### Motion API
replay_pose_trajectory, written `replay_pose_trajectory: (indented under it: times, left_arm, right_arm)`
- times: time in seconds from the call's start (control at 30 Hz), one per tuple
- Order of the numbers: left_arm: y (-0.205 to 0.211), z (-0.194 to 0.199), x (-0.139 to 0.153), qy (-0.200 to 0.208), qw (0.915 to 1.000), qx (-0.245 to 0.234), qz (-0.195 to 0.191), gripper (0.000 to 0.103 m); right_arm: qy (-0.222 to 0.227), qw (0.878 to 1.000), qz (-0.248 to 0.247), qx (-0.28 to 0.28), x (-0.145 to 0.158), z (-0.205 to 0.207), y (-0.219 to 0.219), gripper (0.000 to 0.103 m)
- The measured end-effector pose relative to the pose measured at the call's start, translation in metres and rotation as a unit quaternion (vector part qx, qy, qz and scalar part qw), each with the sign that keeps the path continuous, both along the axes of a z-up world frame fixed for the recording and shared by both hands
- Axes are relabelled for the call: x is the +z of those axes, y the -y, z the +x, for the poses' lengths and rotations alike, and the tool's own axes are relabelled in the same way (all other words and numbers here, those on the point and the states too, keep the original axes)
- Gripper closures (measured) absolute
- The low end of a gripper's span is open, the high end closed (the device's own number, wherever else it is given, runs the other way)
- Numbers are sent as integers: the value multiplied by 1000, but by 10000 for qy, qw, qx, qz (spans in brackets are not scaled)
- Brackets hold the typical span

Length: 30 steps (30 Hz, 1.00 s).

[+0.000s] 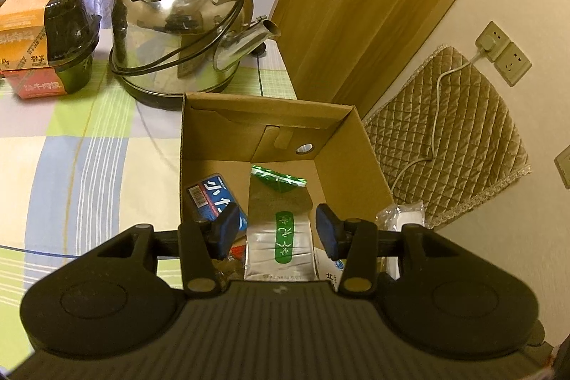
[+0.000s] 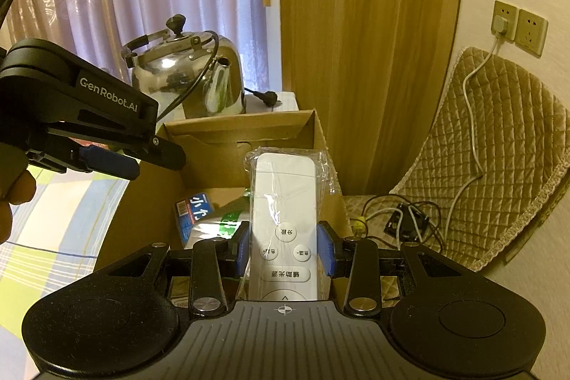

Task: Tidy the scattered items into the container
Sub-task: 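Open the left gripper to drop the foil bag while the right releases the remote into the box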

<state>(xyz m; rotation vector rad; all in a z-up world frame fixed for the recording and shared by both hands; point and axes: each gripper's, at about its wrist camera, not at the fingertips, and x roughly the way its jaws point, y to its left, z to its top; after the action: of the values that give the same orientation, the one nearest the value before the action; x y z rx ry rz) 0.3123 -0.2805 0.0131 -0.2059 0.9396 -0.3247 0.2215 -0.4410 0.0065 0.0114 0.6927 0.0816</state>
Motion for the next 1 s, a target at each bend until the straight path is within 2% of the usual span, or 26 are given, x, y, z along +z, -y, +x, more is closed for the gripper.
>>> replay_pose_trajectory:
  times: [0.4,0.63,1.0]
  left_arm:
    - [-32,-9,5,126,9997,213,-12,62]
    - [-51,-12,5,147,9992,365,25,62]
    - [-72,-16,2,129,9986,503,12,61]
  right_arm:
    - [11,9999,-11,112,1,11,-10,62]
    - [-22,9993,-80,376,0,41,-19,62]
    - [-51,9985,141,523,-1,82,-40,61]
